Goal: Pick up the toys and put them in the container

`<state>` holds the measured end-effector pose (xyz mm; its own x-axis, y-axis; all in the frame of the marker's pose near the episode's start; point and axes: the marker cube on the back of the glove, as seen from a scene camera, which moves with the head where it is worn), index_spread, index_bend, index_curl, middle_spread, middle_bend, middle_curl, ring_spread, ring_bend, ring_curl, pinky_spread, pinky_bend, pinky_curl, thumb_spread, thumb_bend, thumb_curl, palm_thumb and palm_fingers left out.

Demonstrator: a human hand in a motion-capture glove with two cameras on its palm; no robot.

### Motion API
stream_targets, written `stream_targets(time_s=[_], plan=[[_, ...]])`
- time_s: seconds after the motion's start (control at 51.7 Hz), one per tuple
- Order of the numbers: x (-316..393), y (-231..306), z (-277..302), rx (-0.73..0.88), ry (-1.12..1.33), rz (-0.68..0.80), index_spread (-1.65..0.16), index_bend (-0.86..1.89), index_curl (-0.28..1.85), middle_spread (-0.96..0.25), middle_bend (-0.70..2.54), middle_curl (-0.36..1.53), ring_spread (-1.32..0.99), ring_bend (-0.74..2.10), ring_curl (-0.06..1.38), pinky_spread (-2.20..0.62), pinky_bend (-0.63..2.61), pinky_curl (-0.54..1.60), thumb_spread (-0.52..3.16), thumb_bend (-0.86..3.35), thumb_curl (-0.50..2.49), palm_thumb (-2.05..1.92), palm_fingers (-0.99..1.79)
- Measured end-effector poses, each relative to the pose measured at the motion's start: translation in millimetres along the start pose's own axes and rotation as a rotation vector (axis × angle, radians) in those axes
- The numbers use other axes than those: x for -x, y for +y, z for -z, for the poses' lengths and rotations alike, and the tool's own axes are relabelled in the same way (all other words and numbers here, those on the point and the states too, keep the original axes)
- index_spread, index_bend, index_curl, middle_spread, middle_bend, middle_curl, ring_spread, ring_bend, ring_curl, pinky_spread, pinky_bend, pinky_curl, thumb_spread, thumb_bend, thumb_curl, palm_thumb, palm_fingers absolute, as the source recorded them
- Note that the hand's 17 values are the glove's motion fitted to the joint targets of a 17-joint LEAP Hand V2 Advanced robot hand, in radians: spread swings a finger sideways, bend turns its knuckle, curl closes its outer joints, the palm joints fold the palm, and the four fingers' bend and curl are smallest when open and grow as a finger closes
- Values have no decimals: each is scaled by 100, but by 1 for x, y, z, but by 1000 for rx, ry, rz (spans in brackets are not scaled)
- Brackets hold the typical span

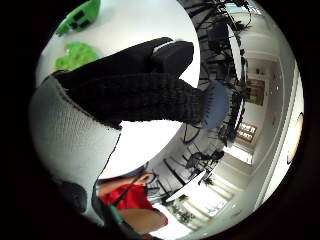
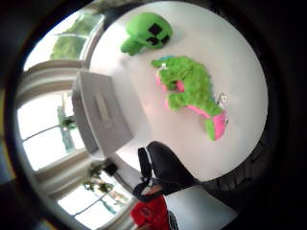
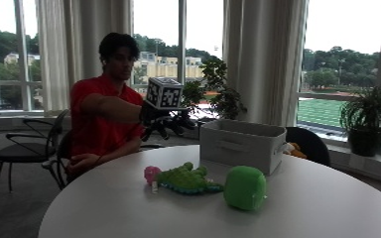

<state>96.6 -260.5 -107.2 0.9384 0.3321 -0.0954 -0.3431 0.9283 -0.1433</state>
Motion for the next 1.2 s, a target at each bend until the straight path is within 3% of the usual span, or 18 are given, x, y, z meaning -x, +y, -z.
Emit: stream_targets(time_s=[0.329, 0.484, 0.696, 0.812, 0.89, 0.986, 1.044, 1.199], plan=[[6, -16, -25, 23, -20, -1, -27, 3, 5, 2, 13, 27, 5, 25, 30, 12, 141, 35, 101, -3, 35, 0, -29], [29, -39, -64, 46, -6, 18, -27, -6, 2, 3, 9, 24, 6, 29, 32, 10, 151, 37, 102, -2, 35, 2, -37], [49, -63, -143, 309, 67, 19, -27, -5, -1, 8, 8, 20, 7, 40, 36, 5, 163, 40, 106, -1, 36, 10, -41], [50, -64, -145, 279, 60, 25, -28, -3, -1, 8, 15, 21, 7, 46, 38, 3, 154, 38, 110, -1, 37, 12, -35], [55, -64, -144, 145, 3, 4, -32, 8, 2, 6, 19, 24, 5, 49, 39, -8, 143, 35, 114, 1, 39, 17, -16], [61, -65, -145, -46, 6, 3, -38, 12, 1, -2, 19, 23, -14, 91, 47, -28, 146, 33, 125, 10, 43, 32, 45], [62, -63, -144, -110, 34, 28, -39, 25, 4, -10, 32, 27, -24, 96, 48, -34, 135, 31, 111, 21, 53, 57, 74], [59, -56, -133, -185, -2, 58, -41, 34, 10, -26, 46, 35, -36, 109, 56, -40, 123, 33, 85, 26, 66, 71, 103]])
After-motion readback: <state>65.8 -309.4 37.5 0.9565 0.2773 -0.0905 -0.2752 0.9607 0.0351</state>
